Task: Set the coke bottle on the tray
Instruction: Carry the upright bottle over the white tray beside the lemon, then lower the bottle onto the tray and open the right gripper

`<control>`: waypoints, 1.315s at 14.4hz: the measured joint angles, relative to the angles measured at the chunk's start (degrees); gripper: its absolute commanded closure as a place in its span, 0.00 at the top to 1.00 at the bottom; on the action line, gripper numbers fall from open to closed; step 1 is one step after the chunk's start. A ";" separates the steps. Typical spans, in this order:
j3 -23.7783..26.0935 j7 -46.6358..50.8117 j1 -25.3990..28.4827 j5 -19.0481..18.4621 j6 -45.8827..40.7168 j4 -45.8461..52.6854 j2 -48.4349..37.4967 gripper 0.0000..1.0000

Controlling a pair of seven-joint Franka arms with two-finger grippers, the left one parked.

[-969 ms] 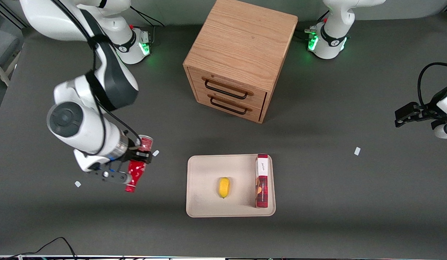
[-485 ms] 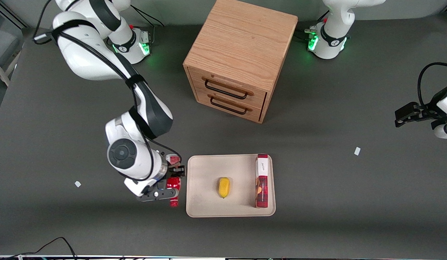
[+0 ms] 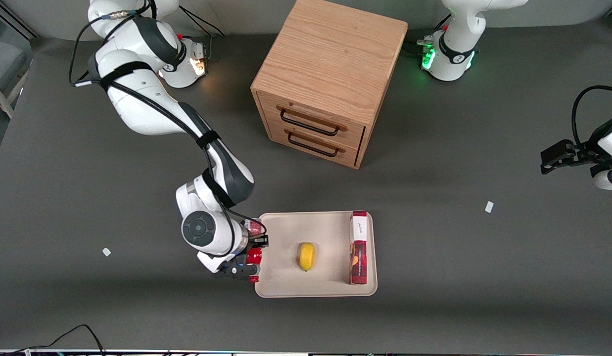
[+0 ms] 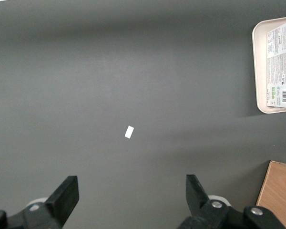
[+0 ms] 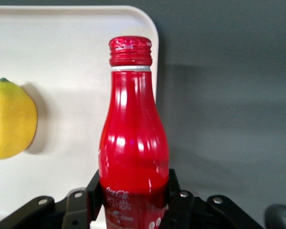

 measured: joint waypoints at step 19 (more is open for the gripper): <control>0.42 4.92 2.39 -1.52 5.27 0.67 3.46 1.00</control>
